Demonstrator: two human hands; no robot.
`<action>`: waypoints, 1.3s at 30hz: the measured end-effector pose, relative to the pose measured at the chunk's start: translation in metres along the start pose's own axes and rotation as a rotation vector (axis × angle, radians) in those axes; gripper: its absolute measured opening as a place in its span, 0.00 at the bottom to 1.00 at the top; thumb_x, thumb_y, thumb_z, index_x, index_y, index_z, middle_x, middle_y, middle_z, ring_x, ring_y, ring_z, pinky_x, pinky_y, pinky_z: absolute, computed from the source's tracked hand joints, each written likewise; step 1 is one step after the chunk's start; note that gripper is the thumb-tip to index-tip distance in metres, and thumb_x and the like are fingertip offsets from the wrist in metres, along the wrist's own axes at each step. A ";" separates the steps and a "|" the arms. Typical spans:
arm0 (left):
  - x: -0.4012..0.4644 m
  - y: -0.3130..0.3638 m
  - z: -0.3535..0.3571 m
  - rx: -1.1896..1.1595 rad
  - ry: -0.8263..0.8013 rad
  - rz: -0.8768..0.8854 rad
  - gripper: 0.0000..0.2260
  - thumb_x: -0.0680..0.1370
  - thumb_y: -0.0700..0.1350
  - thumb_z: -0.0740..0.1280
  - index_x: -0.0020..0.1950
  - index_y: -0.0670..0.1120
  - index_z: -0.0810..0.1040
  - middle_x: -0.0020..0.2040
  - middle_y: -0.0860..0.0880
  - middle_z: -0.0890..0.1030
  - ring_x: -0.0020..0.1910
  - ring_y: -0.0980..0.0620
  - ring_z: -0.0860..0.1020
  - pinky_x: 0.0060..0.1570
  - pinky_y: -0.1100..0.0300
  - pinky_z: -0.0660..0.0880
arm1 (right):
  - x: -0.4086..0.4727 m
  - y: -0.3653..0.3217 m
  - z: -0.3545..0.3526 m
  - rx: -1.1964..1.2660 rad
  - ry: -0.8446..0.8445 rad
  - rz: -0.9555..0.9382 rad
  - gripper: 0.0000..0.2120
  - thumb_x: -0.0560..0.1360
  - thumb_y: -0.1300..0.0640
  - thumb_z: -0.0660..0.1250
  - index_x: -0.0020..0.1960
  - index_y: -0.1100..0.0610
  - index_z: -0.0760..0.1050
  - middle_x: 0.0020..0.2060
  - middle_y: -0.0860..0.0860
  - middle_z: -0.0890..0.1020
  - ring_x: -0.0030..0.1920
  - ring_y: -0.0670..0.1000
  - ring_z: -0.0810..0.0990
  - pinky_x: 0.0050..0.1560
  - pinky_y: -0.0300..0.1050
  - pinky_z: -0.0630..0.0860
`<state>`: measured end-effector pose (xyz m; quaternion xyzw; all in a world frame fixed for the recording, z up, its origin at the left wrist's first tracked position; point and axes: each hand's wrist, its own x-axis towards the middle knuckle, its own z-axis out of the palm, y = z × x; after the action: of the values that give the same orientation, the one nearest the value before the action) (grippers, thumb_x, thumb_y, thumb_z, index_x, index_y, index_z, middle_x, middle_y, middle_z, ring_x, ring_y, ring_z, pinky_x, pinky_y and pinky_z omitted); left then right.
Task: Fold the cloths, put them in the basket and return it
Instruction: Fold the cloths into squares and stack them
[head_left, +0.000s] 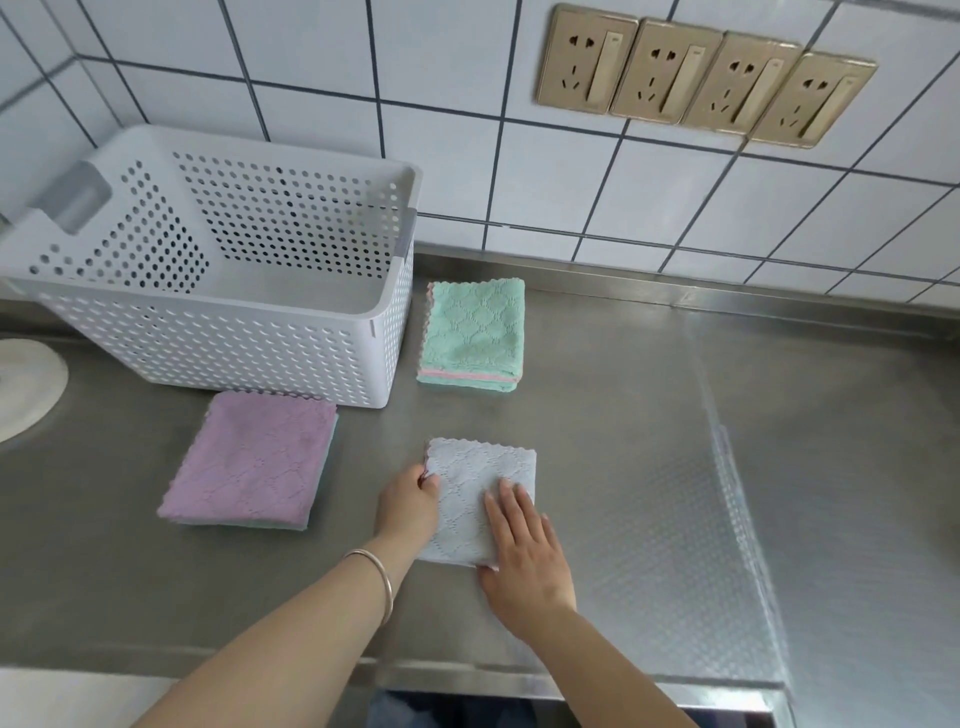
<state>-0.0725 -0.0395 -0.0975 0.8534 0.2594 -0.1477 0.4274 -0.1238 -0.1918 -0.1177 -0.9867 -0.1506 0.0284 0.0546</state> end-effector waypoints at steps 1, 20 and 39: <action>0.001 -0.001 0.001 0.004 0.006 -0.010 0.09 0.79 0.44 0.58 0.49 0.40 0.75 0.52 0.38 0.80 0.52 0.39 0.75 0.45 0.56 0.67 | 0.001 0.000 -0.001 -0.005 -0.010 -0.011 0.43 0.57 0.42 0.71 0.68 0.54 0.65 0.67 0.51 0.73 0.68 0.50 0.63 0.57 0.48 0.76; 0.004 -0.010 0.000 0.571 0.194 0.237 0.12 0.80 0.52 0.56 0.55 0.46 0.72 0.53 0.47 0.80 0.50 0.43 0.79 0.40 0.56 0.69 | 0.020 0.016 -0.012 0.021 -0.256 0.035 0.34 0.72 0.40 0.40 0.74 0.54 0.51 0.75 0.50 0.50 0.75 0.54 0.48 0.71 0.53 0.58; -0.023 -0.002 0.015 0.214 0.224 -0.098 0.11 0.78 0.53 0.59 0.52 0.45 0.71 0.51 0.44 0.79 0.50 0.41 0.77 0.46 0.53 0.72 | 0.045 0.025 -0.036 1.013 -0.508 0.739 0.17 0.72 0.55 0.63 0.58 0.62 0.72 0.51 0.56 0.79 0.51 0.56 0.78 0.45 0.46 0.74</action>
<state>-0.0928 -0.0578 -0.0964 0.8914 0.3294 -0.0991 0.2950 -0.0714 -0.2054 -0.0862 -0.7886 0.2204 0.3433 0.4601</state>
